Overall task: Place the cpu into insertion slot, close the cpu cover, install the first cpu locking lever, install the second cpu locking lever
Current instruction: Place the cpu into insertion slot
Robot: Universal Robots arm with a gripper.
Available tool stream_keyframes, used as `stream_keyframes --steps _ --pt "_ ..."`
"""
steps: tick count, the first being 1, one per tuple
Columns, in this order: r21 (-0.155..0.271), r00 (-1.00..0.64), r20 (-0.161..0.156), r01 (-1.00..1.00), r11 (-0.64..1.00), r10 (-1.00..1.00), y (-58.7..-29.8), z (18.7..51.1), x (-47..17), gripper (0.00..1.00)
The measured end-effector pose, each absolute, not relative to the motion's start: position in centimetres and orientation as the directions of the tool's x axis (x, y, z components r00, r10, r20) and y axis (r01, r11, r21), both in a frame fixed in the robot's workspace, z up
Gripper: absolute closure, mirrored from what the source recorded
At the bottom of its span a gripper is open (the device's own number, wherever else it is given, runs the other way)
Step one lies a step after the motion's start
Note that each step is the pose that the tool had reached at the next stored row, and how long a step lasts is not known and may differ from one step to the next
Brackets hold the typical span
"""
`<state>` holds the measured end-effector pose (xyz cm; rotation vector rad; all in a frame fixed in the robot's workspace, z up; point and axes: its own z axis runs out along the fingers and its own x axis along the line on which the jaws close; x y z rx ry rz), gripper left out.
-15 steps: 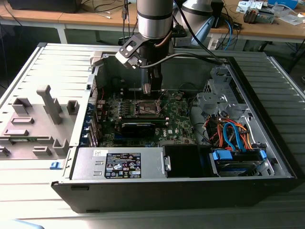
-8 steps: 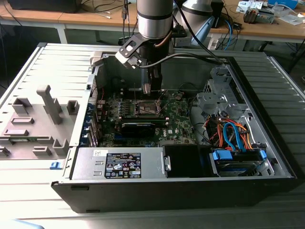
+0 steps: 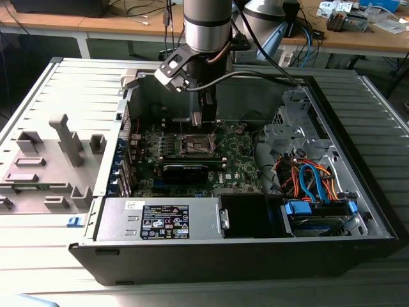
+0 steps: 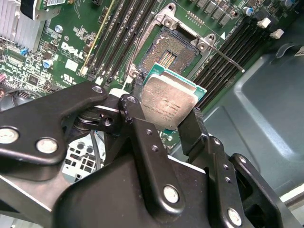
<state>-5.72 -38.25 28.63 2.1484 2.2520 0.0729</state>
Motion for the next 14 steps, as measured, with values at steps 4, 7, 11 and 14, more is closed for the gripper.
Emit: stream_keyframes --steps 4,7,11,14 --pt "0.053 -0.043 0.012 0.998 0.042 0.999 -38.26 28.62 -5.72 0.45" --pt "0.053 -0.039 0.012 0.998 0.039 0.999 -38.25 28.62 -5.72 0.45" --pt "0.053 -0.035 0.012 0.998 0.034 0.999 -38.26 28.61 -5.72 0.45" --pt "0.053 -0.032 0.012 0.998 0.031 0.999 -38.25 28.61 -5.72 0.45"
